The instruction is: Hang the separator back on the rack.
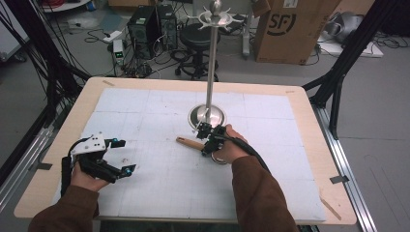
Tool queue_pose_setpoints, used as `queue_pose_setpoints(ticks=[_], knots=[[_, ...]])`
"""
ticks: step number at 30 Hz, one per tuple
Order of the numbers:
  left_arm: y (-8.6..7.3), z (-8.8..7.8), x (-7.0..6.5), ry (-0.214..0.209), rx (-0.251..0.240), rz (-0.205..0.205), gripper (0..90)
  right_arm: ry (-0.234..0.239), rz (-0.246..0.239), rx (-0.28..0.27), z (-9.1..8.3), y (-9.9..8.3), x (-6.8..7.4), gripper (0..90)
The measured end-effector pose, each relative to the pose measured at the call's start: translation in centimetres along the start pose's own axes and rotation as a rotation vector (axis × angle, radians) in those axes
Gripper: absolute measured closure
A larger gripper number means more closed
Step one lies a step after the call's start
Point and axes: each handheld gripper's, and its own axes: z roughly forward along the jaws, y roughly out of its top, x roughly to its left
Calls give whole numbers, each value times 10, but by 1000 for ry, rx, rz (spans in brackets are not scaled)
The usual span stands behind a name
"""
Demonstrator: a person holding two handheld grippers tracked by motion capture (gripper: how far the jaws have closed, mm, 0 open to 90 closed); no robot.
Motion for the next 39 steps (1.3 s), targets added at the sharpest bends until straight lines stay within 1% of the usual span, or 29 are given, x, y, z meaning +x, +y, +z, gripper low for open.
queue_pose_setpoints(ticks=[1, 5, 6, 7, 8, 14, 19, 20, 23, 25, 29, 32, 36, 39], knots=[[0, 0, 0, -1, 0, 0, 16, 9, 10, 4, -1, -1, 0, 686], [0, 0, 0, 1, -1, -2, 16, 38, 22, 12, -3, -6, 0, 687], [0, 1, 0, -1, -1, -5, 16, 34, 14, 9, -3, -6, 0, 687], [0, 1, 0, -2, 1, -1, 16, 36, 21, 7, -4, -7, 1, 687], [0, 1, 0, -1, 1, -1, 17, 36, 11, 4, -4, -8, 0, 687], [0, 1, 0, -1, -1, -3, 17, 39, 19, -27, -7, -11, 0, 687], [0, 1, 0, -1, 0, -3, 17, 48, 24, -61, -12, -15, 0, 687], [0, 0, 0, -1, -1, -2, 16, 55, 32, -68, -13, -16, 0, 687], [0, 0, 0, -1, -3, -2, 17, 65, 44, -102, -18, -19, 0, 687], [0, 0, 0, -1, -2, -1, 16, 69, 38, -132, -22, -22, 1, 687], [0, 0, 0, -1, -3, -5, 17, 72, 40, -205, -34, -29, 3, 687], [0, 1, -1, -2, -3, -4, 17, 82, 58, -264, -42, -36, 4, 687], [0, 0, -1, 0, -7, -3, 17, 76, 60, -325, -53, -44, 2, 687], [0, 0, -1, 0, -9, -4, 16, 78, 74, -365, -62, -47, 3, 687]])
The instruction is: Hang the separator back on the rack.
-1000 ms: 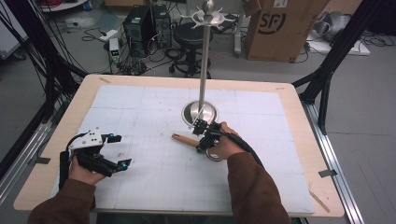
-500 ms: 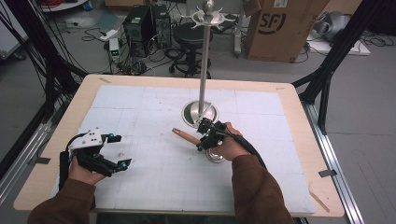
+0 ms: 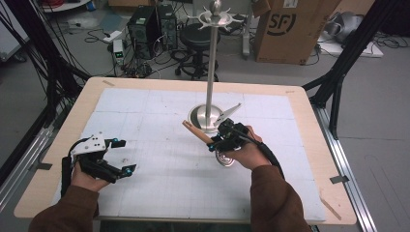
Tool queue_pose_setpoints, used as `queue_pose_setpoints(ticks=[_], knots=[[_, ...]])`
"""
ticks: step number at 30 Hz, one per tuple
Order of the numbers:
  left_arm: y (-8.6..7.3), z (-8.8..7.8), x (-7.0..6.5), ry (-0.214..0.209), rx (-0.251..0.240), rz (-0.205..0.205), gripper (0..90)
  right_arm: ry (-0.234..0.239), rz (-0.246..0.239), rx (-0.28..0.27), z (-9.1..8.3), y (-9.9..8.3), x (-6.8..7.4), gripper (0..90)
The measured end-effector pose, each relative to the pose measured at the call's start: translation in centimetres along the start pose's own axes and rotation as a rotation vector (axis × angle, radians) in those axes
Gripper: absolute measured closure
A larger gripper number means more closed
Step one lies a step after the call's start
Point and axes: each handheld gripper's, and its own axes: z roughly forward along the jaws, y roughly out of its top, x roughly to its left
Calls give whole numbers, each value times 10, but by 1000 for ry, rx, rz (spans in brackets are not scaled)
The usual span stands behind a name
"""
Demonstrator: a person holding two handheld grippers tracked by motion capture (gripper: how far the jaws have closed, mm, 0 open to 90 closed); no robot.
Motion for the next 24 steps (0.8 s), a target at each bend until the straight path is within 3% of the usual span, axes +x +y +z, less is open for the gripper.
queue_pose_setpoints(ticks=[15, 24], knots=[[-1, 2, -3, -19, -17, 0, 17, -10, -23, -125, -24, -15, 10, 686], [-2, 4, -3, -22, -7, 2, 17, -12, 9, -235, -43, -30, 9, 686]])
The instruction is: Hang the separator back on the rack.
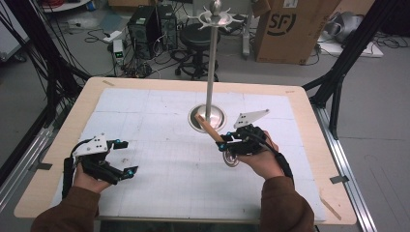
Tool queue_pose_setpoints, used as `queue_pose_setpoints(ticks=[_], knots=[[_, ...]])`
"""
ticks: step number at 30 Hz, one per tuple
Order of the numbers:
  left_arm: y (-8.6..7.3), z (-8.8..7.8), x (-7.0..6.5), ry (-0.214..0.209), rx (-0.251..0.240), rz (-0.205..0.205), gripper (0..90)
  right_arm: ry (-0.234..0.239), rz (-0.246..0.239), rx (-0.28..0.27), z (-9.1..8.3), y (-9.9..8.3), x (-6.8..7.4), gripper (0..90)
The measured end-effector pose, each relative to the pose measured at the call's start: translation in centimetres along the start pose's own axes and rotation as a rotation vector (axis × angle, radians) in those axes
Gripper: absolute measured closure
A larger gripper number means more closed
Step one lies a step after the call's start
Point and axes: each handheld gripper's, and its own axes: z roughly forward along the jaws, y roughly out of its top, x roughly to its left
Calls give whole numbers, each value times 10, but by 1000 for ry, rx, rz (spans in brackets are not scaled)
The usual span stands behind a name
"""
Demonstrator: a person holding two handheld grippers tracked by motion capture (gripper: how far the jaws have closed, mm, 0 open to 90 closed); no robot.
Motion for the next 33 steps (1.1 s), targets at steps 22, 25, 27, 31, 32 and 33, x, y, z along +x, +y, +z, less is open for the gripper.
queue_pose_setpoints(ticks=[22, 25, 27, 31, 32, 33], knots=[[0, 0, 0, -4, 0, 0, 17, -61, -13, -168, -55, 17, -11, 686], [0, 0, 0, -3, -1, 2, 17, -67, -14, -177, -60, 23, -12, 686], [0, -1, 0, -5, -2, -1, 17, -72, -19, -188, -64, 26, -14, 686], [0, -1, 0, -4, -1, 1, 17, -87, -18, -210, -70, 33, -16, 686], [0, -1, 0, -4, -1, 1, 16, -92, -21, -215, -71, 34, -17, 686], [0, -1, 0, -4, 0, 2, 17, -99, -20, -222, -72, 36, -18, 686]])
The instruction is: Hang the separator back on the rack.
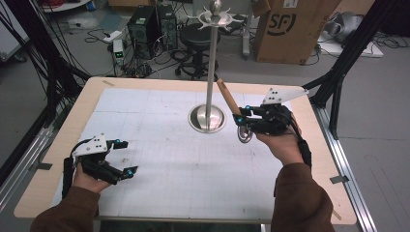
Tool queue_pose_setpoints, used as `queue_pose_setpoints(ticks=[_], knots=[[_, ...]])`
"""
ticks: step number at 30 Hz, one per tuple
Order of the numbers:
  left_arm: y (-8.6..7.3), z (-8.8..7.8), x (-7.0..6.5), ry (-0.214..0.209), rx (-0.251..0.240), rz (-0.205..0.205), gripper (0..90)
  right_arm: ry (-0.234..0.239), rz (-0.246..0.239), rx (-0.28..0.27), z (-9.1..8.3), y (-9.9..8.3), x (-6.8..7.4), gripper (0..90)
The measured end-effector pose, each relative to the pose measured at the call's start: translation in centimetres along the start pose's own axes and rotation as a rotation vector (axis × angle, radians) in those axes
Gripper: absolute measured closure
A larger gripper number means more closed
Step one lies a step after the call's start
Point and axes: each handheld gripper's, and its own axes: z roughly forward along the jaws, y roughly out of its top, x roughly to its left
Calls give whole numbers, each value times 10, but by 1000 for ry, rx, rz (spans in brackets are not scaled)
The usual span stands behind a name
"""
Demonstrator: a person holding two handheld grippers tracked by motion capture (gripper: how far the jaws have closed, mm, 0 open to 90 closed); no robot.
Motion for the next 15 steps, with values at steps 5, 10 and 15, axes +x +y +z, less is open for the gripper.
queue_pose_setpoints(ticks=[5, 10, 15], knots=[[0, 0, 0, 1, -1, -1, 17, -14, 3, -19, -6, 11, -6, 686], [0, 0, 0, 0, 1, -3, 17, -35, -7, -21, -11, 24, -10, 685], [0, 1, 0, 1, 1, 0, 17, -50, -23, -48, -19, 38, -13, 685]])
